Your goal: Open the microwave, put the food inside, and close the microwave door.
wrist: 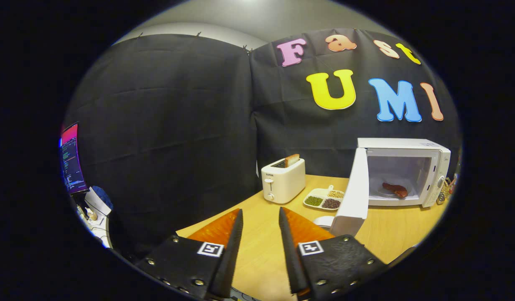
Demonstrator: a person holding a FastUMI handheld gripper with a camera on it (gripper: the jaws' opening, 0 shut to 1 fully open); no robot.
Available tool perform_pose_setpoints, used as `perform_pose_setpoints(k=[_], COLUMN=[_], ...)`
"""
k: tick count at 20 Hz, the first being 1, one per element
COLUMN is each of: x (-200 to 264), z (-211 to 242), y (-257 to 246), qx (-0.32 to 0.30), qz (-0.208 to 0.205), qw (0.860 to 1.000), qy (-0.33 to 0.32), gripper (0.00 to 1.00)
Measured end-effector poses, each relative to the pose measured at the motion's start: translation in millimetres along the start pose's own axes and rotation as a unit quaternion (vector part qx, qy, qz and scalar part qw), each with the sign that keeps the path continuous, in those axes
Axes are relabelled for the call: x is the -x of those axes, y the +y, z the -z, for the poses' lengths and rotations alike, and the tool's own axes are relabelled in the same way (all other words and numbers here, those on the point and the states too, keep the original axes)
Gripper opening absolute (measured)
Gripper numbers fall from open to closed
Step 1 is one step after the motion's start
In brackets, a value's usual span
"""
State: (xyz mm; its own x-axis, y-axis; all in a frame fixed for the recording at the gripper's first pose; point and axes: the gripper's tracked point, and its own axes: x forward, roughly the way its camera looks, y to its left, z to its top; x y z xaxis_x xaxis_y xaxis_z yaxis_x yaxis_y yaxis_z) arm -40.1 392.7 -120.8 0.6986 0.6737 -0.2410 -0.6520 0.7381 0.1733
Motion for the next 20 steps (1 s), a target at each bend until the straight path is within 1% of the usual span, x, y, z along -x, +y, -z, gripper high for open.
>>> perform_pose_setpoints(k=[1, 2, 3, 4, 5, 6, 8, 11, 15, 20], x=[-3, -5, -6, -13, -9, -10, -11, 1, 14, 39], z=[8, 14, 19, 20, 17, 26, 27, 23, 31, 36], y=[-4, -6, -9, -23, -41, -37, -40, -49, -66, -104], qx=[-0.004, -0.009, -0.013, -0.008, -0.006, -0.019, -0.028, -0.004, -0.002, -0.003], qz=[0.002, -0.001, -0.001, 0.023, 0.046, 0.037, 0.027, 0.031, 0.029, 0.060], qw=[1.000, 1.000, 0.999, 0.999, 0.999, 0.999, 0.999, 0.999, 0.999, 0.997], qy=[0.011, 0.022, 0.030, 0.033, 0.023, 0.032, 0.034, 0.031, 0.041, 0.050], gripper=[0.43, 0.39, 0.39, 0.39, 0.23, 0.07, 0.01, 0.01, 0.01, 0.01])
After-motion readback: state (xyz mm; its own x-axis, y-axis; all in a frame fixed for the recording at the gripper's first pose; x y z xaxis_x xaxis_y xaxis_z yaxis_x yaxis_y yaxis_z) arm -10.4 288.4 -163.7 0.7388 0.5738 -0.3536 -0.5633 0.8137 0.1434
